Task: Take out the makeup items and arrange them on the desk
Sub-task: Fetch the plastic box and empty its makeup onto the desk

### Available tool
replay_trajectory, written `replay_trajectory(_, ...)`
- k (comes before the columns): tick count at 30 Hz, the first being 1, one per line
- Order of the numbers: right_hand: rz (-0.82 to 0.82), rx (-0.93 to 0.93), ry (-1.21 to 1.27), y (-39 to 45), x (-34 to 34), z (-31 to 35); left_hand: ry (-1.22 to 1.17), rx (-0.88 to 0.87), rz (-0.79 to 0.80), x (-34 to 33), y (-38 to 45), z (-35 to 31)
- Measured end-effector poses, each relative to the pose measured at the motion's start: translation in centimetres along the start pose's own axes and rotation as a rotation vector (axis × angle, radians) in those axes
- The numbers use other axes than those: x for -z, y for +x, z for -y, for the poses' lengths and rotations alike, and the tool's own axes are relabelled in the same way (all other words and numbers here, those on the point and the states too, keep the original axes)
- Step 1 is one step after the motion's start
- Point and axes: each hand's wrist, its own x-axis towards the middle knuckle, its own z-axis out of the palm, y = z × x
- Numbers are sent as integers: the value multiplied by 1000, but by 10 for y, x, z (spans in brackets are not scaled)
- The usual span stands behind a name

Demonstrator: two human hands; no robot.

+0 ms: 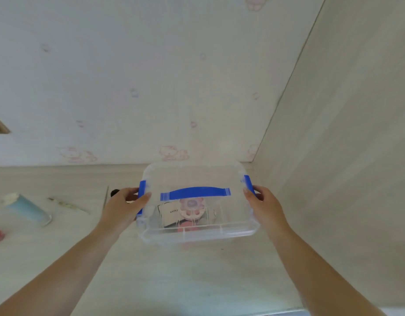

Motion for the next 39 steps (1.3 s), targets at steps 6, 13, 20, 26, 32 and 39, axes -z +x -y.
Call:
replay_trajectory(6,30,56,-391,14,4,4,203,-81,-83,1,-6,-1)
replay_trajectory(13,45,66,-462,-1,7,-7,292,-94,-94,3,-21,9)
replay_trajectory(20,36,88,-445,-23,9,-20,234,-110,-95,8,-43,18)
replay_trajectory(26,36,89,-414,-29,9,-20,219,-99,-125,8,-44,25)
replay_trajectory(32,97,92,-355,-24,15,-19,236,-135,-81,9,-42,26)
replay_trajectory(39,190,-195,51,-17,15,-42,-323,158,-2,5,-59,46)
